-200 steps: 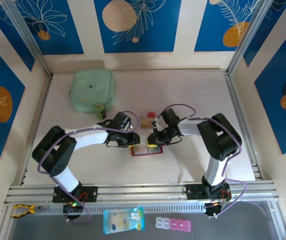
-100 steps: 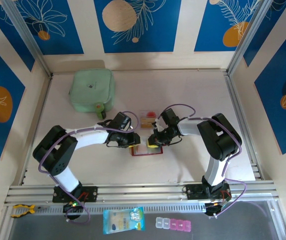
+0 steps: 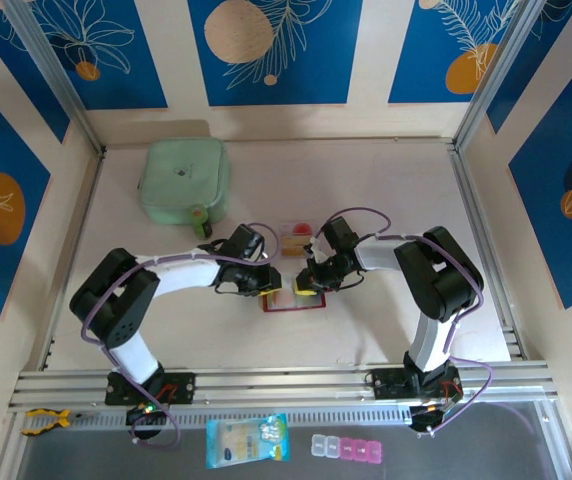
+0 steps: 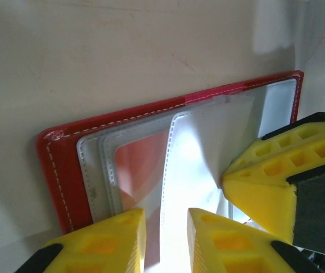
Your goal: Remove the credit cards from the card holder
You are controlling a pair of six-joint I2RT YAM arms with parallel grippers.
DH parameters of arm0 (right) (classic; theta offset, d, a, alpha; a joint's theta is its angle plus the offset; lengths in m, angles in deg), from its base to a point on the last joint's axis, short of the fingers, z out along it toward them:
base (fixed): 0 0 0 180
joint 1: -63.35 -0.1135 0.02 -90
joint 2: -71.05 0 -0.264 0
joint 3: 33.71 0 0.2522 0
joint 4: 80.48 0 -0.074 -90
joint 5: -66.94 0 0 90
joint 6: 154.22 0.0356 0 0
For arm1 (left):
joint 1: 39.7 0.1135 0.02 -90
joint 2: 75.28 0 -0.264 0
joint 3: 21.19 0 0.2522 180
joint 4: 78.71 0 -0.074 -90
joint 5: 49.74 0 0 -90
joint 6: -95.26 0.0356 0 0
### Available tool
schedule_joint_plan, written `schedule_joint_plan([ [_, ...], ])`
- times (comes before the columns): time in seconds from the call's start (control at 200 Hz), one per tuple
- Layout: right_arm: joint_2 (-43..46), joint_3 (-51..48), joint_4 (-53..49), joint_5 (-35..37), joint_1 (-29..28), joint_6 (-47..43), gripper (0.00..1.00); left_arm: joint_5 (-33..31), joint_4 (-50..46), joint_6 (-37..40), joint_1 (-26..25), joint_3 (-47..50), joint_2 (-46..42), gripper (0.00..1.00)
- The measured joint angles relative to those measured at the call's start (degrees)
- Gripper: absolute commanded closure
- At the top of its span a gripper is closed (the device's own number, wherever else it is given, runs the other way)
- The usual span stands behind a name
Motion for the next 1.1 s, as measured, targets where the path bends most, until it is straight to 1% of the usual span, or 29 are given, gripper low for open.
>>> schedule_joint_plan([
  [0.11, 0.00, 0.00, 0.00, 0.00, 0.00, 0.00, 0.95, 0.70, 0.52, -0.28, -0.04, -0.07, 0.37, 0.79],
  [0.315, 0.00, 0.00, 0.04, -0.04, 0.00, 0.02, 0.95, 1.88, 2.12, -1.07, -0.26, -0.09, 0.46, 0.81],
  [0.43, 0.02, 0.00, 0.07, -0.07, 0.00, 0.11, 0.90, 2.47, 2.95, -1.49, -0.35, -0.09, 0.46, 0.80],
  [0.525, 0.79, 0.00, -0.11, 0.09, 0.00, 0.55, 0.88, 2.80, 3.48, -1.86, -0.37, -0.09, 0.46, 0.78],
  [0.625, 3.91, 0.00, -1.36, 1.07, 0.02, 0.76, 0.87, 3.23, 3.54, -1.99, -0.37, -0.20, 0.28, 0.75],
  [0.73, 9.07, 0.00, -3.28, 2.71, 0.68, 0.92, 0.87, 3.34, 3.52, -2.34, -0.50, -1.03, 0.00, 0.72],
  [0.875, 15.08, 0.00, -6.16, 4.94, 3.52, 0.92, 0.87, 3.76, 3.54, -2.80, -1.33, -2.91, -0.13, 0.68],
  [1.1, 21.20, -0.31, -9.94, 7.28, 7.78, 0.66, 0.87, 3.98, 3.52, -2.93, -3.67, -7.06, 0.98, 0.60],
])
